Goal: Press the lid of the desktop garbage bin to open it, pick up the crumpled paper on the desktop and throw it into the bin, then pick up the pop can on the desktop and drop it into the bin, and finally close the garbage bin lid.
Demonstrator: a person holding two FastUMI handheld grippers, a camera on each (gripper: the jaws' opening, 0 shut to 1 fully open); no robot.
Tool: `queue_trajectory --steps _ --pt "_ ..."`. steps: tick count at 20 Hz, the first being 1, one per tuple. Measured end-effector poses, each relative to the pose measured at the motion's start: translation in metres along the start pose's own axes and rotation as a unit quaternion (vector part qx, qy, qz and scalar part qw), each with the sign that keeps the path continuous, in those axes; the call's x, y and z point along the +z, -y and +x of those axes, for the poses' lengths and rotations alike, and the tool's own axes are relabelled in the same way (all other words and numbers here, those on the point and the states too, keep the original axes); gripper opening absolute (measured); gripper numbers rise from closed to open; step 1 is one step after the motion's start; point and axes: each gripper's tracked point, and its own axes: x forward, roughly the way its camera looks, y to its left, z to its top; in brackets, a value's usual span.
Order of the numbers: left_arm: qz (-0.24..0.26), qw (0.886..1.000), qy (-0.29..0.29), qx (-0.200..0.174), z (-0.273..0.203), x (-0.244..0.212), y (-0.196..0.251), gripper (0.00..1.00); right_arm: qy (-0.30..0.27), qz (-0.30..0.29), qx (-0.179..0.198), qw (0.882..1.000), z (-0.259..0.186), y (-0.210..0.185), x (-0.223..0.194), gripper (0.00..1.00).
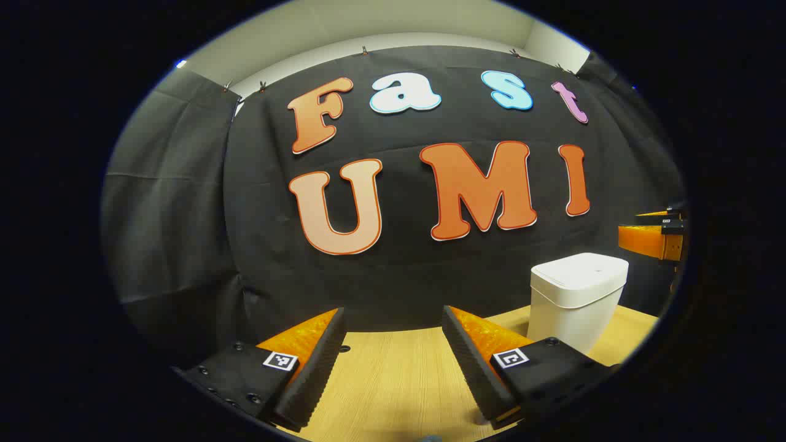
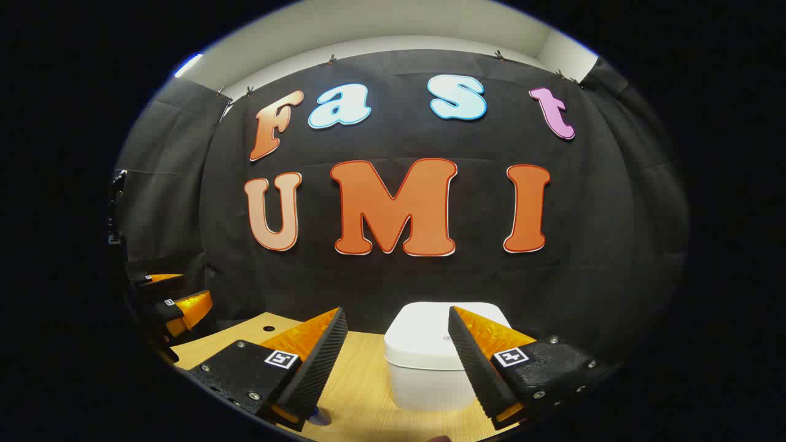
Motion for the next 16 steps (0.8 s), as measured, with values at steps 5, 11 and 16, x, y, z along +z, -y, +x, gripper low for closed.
queue_trajectory --steps 5,11,16 --pt "0.002 1.0 -0.002 0.002 -0.006 0.0 -0.002 1.0 -0.003 0.001 0.004 1.0 -0.003 -0.001 -0.002 0.99" --pt "0.002 1.0 -0.002 0.005 -0.011 0.001 0.0 1.0 -0.004 0.0 0.008 1.0 -0.006 0.0 -0.001 0.99" --pt "0.002 1.0 -0.003 0.005 -0.013 0.002 0.003 1.0 -0.007 0.0 0.009 1.0 -0.007 0.002 -0.001 1.0"
